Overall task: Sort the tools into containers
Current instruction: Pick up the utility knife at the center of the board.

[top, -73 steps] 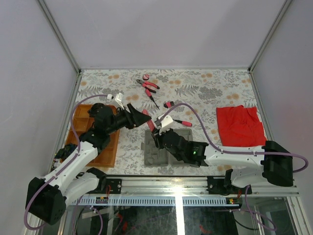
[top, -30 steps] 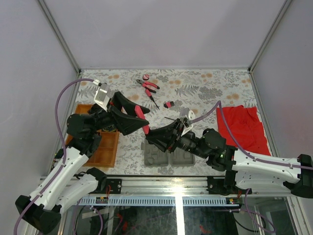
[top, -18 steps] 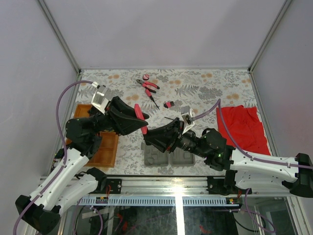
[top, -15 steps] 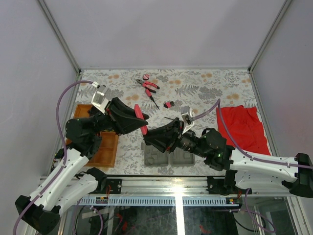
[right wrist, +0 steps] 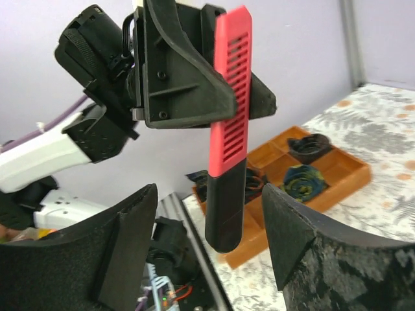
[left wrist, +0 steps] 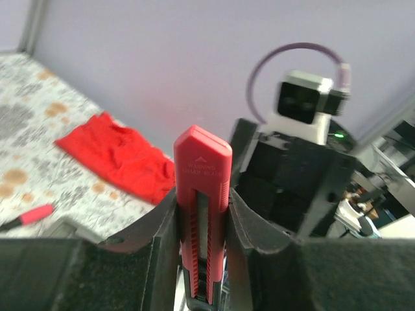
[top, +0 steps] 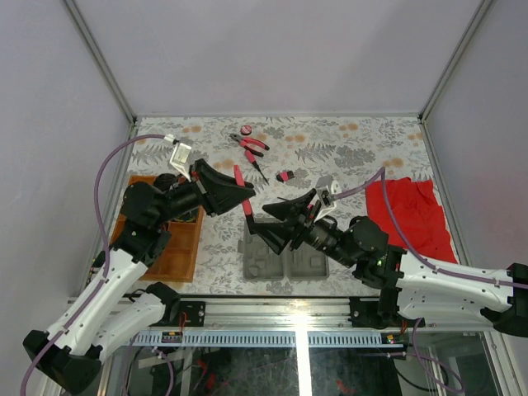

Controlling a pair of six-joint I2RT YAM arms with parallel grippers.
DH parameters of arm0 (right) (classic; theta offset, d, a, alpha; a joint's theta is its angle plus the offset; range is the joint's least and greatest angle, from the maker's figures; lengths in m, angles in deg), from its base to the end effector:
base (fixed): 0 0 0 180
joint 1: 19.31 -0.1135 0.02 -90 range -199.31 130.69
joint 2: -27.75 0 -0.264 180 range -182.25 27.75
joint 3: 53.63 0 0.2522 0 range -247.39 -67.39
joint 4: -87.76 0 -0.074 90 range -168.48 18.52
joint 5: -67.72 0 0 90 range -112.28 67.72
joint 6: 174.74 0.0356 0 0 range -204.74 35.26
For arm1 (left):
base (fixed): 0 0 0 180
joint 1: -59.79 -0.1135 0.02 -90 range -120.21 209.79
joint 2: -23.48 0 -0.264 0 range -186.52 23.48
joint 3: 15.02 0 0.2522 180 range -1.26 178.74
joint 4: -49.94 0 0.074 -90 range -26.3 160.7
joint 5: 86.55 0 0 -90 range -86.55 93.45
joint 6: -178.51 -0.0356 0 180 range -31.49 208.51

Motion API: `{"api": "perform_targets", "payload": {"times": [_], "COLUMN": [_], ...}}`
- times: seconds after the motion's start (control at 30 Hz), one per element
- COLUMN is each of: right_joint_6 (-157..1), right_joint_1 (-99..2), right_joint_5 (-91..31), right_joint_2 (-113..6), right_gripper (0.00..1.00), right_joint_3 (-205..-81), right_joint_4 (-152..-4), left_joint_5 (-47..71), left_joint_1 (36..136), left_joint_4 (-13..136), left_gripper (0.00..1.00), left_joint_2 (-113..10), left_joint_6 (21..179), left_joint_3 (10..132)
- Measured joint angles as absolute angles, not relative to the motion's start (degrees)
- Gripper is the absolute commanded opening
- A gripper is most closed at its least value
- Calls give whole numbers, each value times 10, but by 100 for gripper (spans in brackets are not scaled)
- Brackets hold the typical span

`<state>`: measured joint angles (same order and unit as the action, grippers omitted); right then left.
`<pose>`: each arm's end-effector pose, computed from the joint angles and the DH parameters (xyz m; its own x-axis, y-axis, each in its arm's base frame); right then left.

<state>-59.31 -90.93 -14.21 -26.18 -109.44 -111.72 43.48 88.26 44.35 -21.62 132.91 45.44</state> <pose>0.0736 0.2057 0.3750 -0.2820 0.4995 -0.8191 -0.8606 0.2456 0.4461 0.1398 -0.1018 0.4035 -0.4003 -0.3924 -0.8281 0.8580 0.1571 -0.4891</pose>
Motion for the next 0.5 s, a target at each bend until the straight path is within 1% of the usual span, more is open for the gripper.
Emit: {"api": "perform_targets", "payload": {"times": [0.23,0.5], "right_joint_6": [-647,-682], "right_joint_1": [-909,-909], "right_joint_5": [-53,46], "right_joint_2": [-231,-250], "right_gripper": [74,74], "right_joint_3": [-1094,-1098], "right_joint_4": [-1032,-915], "left_joint_5": [343,216], "left_joint_1": [883,895], "left_joint_4": [588,718], "left_gripper": [0,0], "left_joint_2": [-254,-303], "left_joint_6": [1291,1281], "left_joint_3": [469,502]}}
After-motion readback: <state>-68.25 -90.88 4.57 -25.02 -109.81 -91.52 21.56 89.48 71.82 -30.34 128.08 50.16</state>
